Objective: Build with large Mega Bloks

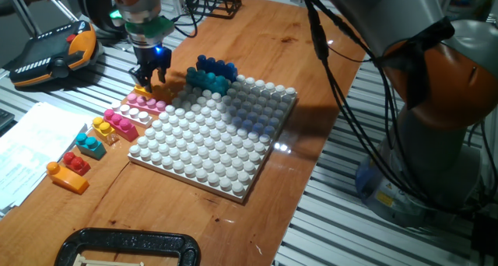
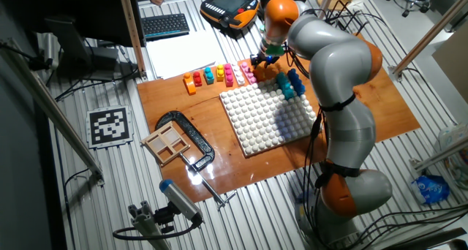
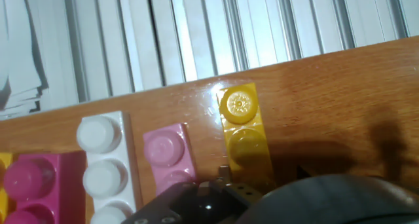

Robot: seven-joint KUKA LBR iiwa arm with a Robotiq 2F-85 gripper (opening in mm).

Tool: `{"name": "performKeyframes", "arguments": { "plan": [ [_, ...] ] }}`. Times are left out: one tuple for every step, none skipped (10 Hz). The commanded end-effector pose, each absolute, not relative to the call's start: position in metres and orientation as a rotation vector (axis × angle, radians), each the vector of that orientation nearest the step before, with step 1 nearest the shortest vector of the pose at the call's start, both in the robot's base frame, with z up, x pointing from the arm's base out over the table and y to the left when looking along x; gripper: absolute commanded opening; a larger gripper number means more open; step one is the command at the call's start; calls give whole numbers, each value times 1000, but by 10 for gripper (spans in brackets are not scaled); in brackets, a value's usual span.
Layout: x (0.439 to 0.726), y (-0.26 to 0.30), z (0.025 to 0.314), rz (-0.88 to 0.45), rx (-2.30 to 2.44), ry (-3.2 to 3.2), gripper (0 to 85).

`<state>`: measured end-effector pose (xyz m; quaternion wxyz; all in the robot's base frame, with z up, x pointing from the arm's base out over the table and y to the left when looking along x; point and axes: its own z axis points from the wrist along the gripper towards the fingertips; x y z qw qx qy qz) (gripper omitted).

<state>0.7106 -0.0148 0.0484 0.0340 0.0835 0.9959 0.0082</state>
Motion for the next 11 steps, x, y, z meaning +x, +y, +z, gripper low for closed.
{"name": "performKeyframes", "arguments": {
  "plan": [
    [713, -15, 45, 25, 242, 3061, 510],
    [715, -15, 43, 23, 221, 3060, 510],
    [715, -14, 42, 22, 197, 3062, 510],
    [715, -14, 42, 16, 139, 3076, 340],
    [715, -14, 42, 8, 103, 3084, 0],
    [715, -14, 42, -17, 74, 3088, 0],
    [715, -15, 43, -48, 59, 3086, 0],
    [715, -16, 46, -38, 60, 3086, 0],
    [714, -17, 51, -29, 60, 3094, 0],
    [713, -20, 59, -5, 75, 3100, 0],
    [711, -23, 66, 16, 95, 3102, 0]
  ]
}}
